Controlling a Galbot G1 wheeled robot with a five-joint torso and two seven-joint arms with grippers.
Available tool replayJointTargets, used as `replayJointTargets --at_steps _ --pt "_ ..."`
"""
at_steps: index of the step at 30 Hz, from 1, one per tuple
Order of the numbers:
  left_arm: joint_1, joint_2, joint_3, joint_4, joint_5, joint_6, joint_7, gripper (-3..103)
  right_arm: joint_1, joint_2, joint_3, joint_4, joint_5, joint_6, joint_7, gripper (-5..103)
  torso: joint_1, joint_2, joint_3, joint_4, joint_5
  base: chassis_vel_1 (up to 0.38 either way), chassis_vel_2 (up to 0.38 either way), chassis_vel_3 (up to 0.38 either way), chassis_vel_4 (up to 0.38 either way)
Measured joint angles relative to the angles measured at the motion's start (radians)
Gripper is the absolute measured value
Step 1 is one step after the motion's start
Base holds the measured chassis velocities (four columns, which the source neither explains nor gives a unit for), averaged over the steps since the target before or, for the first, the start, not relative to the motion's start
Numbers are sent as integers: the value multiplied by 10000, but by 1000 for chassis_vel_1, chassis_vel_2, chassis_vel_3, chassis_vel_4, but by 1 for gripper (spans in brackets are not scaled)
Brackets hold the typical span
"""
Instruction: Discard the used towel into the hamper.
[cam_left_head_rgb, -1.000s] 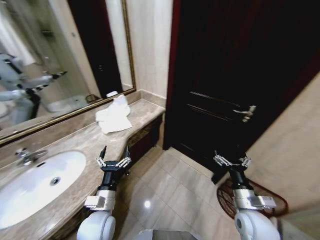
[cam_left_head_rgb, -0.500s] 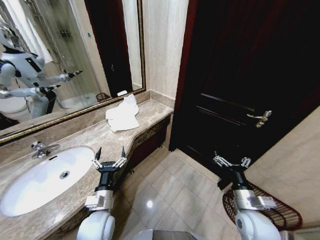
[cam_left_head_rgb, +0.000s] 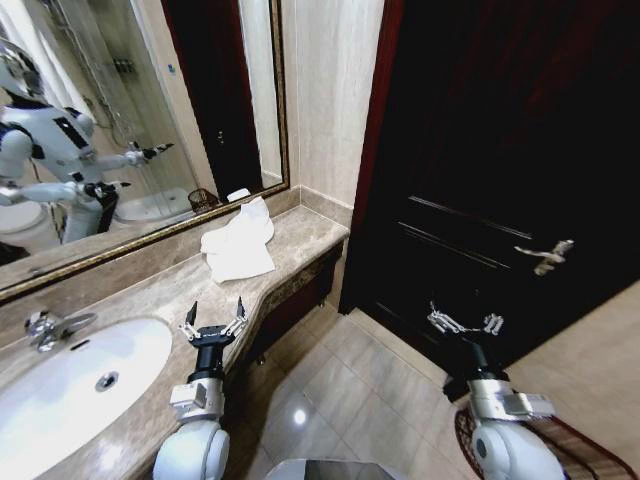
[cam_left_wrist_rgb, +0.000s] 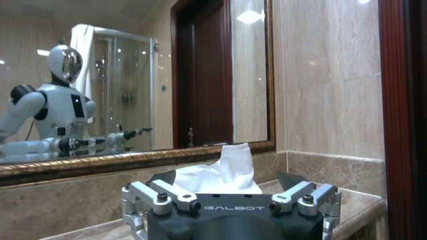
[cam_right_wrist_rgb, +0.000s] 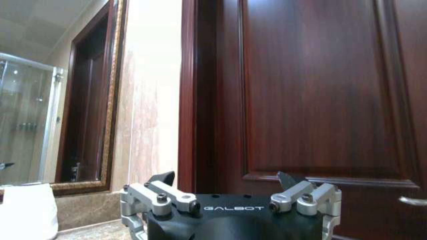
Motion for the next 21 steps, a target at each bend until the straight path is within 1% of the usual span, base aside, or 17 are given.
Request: replayJointTargets --at_steps 1,13,16,17,18,21 --pt "0 0 -2 13 26 0 -49 99 -3 0 -18 -12 -10 0 -22 100 -1 0 0 2 10 -115 153 103 -125" --pt "-59 0 -48 116 134 72 -325 100 17 1 -35 -128 -2 87 -103 100 -11 3 -3 3 8 -79 80 90 -75" --pt "-119 0 -58 119 -132 314 -495 100 20 7 -48 -157 0 98 -142 100 -10 3 -2 3 7 -93 112 101 -123" --pt "-119 0 -58 119 -132 314 -495 100 20 7 -48 -157 0 98 -142 100 -10 3 -2 3 7 -99 116 116 -135" --pt "-158 0 -38 110 -325 459 -592 100 17 7 -48 -174 0 116 -207 100 -10 3 -2 0 5 -138 116 143 -173" --pt "-197 0 12 92 -567 628 -695 100 22 17 -54 -231 4 194 -268 100 -5 2 -1 1 6 -164 167 156 -160"
